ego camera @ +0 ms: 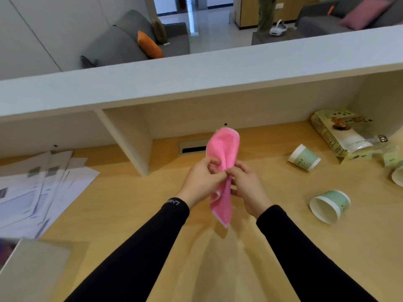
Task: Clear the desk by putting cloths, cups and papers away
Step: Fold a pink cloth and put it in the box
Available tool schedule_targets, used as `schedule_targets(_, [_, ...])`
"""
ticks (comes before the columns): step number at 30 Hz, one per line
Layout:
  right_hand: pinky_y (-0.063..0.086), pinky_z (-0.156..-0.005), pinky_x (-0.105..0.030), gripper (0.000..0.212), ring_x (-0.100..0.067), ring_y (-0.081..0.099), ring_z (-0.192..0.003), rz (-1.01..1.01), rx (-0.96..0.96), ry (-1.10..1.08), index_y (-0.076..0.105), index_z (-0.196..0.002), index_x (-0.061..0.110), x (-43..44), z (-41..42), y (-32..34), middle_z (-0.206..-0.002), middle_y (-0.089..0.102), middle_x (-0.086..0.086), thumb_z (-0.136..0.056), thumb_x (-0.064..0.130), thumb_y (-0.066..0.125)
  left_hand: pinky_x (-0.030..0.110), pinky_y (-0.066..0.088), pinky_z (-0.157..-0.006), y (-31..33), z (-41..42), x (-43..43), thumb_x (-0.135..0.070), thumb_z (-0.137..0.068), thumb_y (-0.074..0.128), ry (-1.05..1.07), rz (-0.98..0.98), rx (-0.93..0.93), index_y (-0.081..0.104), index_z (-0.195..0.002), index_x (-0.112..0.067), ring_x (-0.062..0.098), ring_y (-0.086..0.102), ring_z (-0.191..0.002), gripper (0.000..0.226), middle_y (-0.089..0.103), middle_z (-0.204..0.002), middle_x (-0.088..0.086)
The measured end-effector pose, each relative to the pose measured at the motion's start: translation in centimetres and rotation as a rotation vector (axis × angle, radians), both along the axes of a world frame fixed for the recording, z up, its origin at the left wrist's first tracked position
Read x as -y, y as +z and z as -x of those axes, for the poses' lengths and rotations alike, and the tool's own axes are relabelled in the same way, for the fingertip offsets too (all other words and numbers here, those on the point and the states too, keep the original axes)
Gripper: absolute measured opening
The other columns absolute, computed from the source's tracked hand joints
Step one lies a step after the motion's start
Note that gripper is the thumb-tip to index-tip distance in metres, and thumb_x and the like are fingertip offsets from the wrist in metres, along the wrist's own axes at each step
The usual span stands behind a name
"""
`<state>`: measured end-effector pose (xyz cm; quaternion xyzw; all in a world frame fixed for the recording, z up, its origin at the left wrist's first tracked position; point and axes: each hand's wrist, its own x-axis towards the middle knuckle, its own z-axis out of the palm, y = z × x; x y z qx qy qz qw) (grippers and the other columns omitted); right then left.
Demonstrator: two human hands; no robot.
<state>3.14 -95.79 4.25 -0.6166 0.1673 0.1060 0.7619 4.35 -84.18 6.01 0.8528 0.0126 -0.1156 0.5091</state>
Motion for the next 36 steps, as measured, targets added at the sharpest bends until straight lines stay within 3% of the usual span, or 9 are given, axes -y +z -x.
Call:
schedule_targets(3, [0.055, -0.065, -0.033, 0.028, -0.019, 0.065, -0.072, -0.005, 0.061, 0.074, 0.06, -0.112, 0.011, -2.6, 1.2, 1.6, -0.092, 0.068, -0.01, -0.087, 0.003, 0.051, 0.024, 0.045, -0.063, 0.7, 2.0, -2.7, -0.018, -0.083, 0.066, 0.109, 0.033, 0.086, 0.058, -0.102, -0.022, 0.007, 0.055, -0.07, 0.022, 0.056, -0.078, -0.009])
schedule_targets(9, [0.056, -0.058, -0.027, 0.028, -0.013, 0.068, -0.07, 0.049, 0.194, 0.217, 0.059, -0.116, 0.013, -9.1, 3.3, 5.0, -0.094, 0.07, -0.006, -0.088, 0.007, 0.054, 0.02, 0.045, -0.063, 3.3, 5.8, -9.7, -0.016, -0.08, 0.065, 0.316, 0.062, 0.239, 0.063, -0.101, -0.019, 0.008, 0.057, -0.069, 0.021, 0.059, -0.075, -0.007])
schedule_targets(12, [0.059, -0.065, -0.032, 0.025, -0.015, 0.068, -0.07, 0.066, 0.23, 0.29, 0.058, -0.114, 0.013, -13.7, 4.6, 6.6, -0.094, 0.07, -0.005, -0.09, 0.007, 0.053, 0.012, 0.045, -0.056, 5.2, 8.5, -14.3, -0.015, -0.081, 0.063, 0.407, 0.03, 0.324, 0.06, -0.103, -0.022, 0.003, 0.055, -0.066, 0.024, 0.059, -0.076, -0.008])
schedule_targets(20, [0.056, -0.052, -0.023, 0.022, -0.015, 0.065, -0.068, -0.028, 0.234, 0.549, 0.06, -0.11, 0.011, -29.5, 11.3, 10.0, -0.088, 0.067, -0.005, -0.091, 0.005, 0.05, 0.02, 0.043, -0.061, 8.1, 18.1, -30.9, -0.012, -0.086, 0.058, 0.663, -0.056, 0.519, 0.06, -0.086, -0.029, 0.007, 0.054, -0.07, 0.017, 0.06, -0.08, -0.009])
schedule_targets(23, [0.056, -0.051, -0.025, 0.027, -0.015, 0.066, -0.065, -0.034, 0.204, 0.641, 0.057, -0.116, 0.008, -35.5, 14.5, 9.5, -0.087, 0.067, -0.006, -0.09, 0.003, 0.049, 0.02, 0.04, -0.061, 7.5, 22.2, -37.1, -0.011, -0.087, 0.056, 0.772, -0.119, 0.512, 0.063, -0.076, -0.033, 0.005, 0.055, -0.07, 0.026, 0.064, -0.083, -0.01])
schedule_targets(26, [0.056, -0.051, -0.025, 0.032, -0.018, 0.066, -0.068, -0.026, 0.162, 0.697, 0.054, -0.121, 0.007, -40.1, 17.4, 8.0, -0.096, 0.067, -0.012, -0.089, 0.002, 0.051, 0.016, 0.037, -0.06, 6.0, 25.6, -41.1, -0.012, -0.089, 0.055, 0.821, -0.192, 0.466, 0.068, -0.085, -0.026, 0.001, 0.053, -0.074, 0.019, 0.065, -0.093, -0.004])
schedule_targets(31, [0.055, -0.069, -0.041, 0.042, -0.028, 0.059, -0.074, 0.075, 0.085, 0.748, 0.05, -0.128, 0.003, -43.5, 19.5, 5.6, -0.098, 0.063, -0.021, -0.087, -0.004, 0.052, 0.013, 0.039, -0.064, 3.2, 28.3, -44.2, -0.016, -0.092, 0.053, 0.856, -0.211, 0.351, 0.068, -0.097, -0.02, 0.001, 0.055, -0.082, 0.016, 0.063, -0.105, -0.002])
schedule_targets(33, [0.051, -0.055, -0.03, 0.047, -0.021, 0.054, -0.064, 0.106, 0.047, 0.756, 0.044, -0.133, 0.003, -43.5, 19.7, 5.3, -0.087, 0.057, -0.014, -0.086, -0.002, 0.054, 0.016, 0.039, -0.073, 2.4, 28.4, -44.6, -0.012, -0.092, 0.052, 0.861, -0.211, 0.322, 0.069, -0.101, -0.017, 0.009, 0.058, -0.095, 0.019, 0.064, -0.108, -0.003])
schedule_targets(36, [0.047, -0.047, -0.021, 0.052, -0.015, 0.054, -0.067, 0.188, 0.046, 0.718, 0.04, -0.136, 0.0, -42.3, 19.1, 5.1, -0.103, 0.051, -0.01, -0.087, 0.006, 0.057, 0.023, 0.037, -0.085, 2.2, 27.8, -44.1, -0.013, -0.092, 0.051, 0.841, -0.268, 0.327, 0.066, -0.106, -0.016, 0.014, 0.053, -0.107, 0.021, 0.06, -0.113, -0.003])
